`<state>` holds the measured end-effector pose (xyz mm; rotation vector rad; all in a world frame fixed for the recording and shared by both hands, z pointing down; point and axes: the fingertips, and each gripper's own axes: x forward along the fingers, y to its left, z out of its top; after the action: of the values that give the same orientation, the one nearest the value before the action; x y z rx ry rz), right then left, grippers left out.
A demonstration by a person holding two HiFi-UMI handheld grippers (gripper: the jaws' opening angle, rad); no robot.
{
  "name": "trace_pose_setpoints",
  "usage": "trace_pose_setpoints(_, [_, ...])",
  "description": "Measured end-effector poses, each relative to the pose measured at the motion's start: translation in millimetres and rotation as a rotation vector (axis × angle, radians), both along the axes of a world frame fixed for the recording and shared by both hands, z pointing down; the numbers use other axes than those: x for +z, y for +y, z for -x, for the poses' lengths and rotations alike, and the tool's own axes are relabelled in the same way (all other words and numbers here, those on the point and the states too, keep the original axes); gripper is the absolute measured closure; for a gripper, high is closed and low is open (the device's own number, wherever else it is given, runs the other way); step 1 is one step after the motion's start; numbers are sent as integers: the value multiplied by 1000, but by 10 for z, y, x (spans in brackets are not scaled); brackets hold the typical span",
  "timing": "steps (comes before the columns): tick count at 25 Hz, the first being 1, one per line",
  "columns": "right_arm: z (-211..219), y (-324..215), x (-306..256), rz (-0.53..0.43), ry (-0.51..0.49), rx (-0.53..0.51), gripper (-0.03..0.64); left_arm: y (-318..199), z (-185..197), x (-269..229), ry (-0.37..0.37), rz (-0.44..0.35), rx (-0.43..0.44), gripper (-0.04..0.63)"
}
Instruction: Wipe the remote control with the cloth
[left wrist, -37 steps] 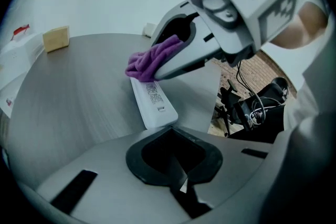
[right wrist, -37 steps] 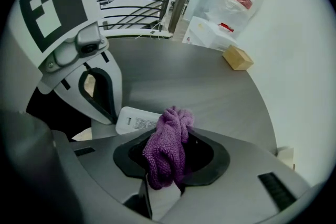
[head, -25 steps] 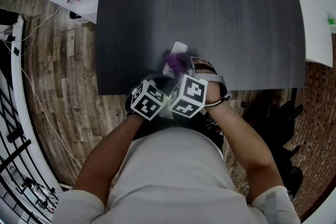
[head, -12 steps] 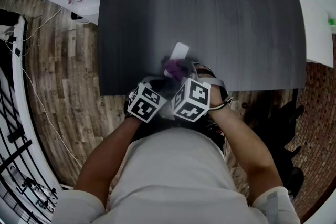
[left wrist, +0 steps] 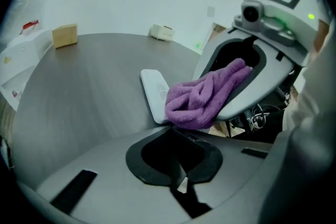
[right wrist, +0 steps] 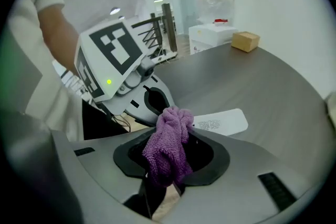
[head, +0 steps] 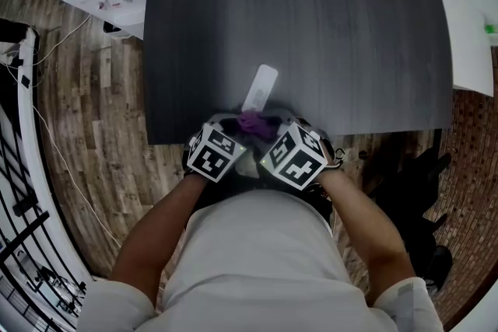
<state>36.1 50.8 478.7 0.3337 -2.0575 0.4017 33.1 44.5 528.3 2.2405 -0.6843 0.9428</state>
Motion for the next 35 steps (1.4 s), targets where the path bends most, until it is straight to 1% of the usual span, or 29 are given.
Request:
trace_pose_setpoints(1, [-23, -19, -37, 19, -35, 49, 486, -3, 56, -32, 4, 0, -19, 591])
trace_pose_setpoints(3, [-159, -156, -106, -6, -73, 169, 486, -75, 164, -138, 11, -28, -68, 591])
trace_pose_setpoints(5, [-394, -338, -111, -62, -62, 303, 486, -208, 189, -258, 17, -78, -97, 591])
trace_pose_setpoints(7, [-605, -451, -34, -72, -35, 424, 486, -331, 128, -329, 29, -109, -89, 591])
trace_pose_setpoints(8, [-672, -466, 23, -51, -28, 476, 486, -379, 88, -333, 35, -113, -80, 591])
trace_pose_setpoints(10, [-737, -461, 139, 20, -49, 575, 486, -459, 32, -282, 40, -103, -77, 591])
trace_pose_setpoints(13, [-754, -503, 237, 117, -126, 718, 486, -550, -19, -185, 64, -46, -105, 591])
trace_pose_setpoints(15, [-738, -550, 251, 158, -180, 781, 486, -576, -55, -145, 90, -7, -121, 592])
trace_pose_setpoints(18, [-670, -581, 247, 204, -256, 817, 486, -570, -68, -122, 138, 38, -137, 592])
trace_pose_setpoints(21, [-632, -617, 197, 207, -303, 824, 486, -566, -62, -114, 157, 55, -128, 592])
trace_pose_setpoints(23, [-553, -628, 80, 214, -368, 806, 486, -561, -72, -118, 167, 66, -114, 592])
trace_pose_setpoints(25, [-367, -606, -72, 245, -452, 757, 486, -546, -95, -129, 177, 68, -87, 591])
trace_pose_setpoints(26, [-271, -596, -125, 246, -468, 726, 486, -541, -94, -126, 173, 65, -73, 591])
trace_pose_setpoints(28, [-170, -616, -162, 199, -445, 684, 486, -541, -42, -100, 150, 56, -58, 591])
trace_pose_setpoints(29, [-174, -646, -170, 174, -433, 690, 486, -547, 5, -90, 133, 50, -59, 591])
trace_pose_setpoints(32, [-417, -771, -162, 119, -388, 804, 486, -595, 133, -117, 108, 14, -81, 591])
trace_pose_setpoints(34, [-670, -826, -94, 79, -317, 882, 486, -623, 156, -136, 112, 2, -87, 591])
trace_pose_setpoints(35, [-775, -829, -39, 73, -280, 913, 486, -627, 146, -135, 111, -2, -81, 591])
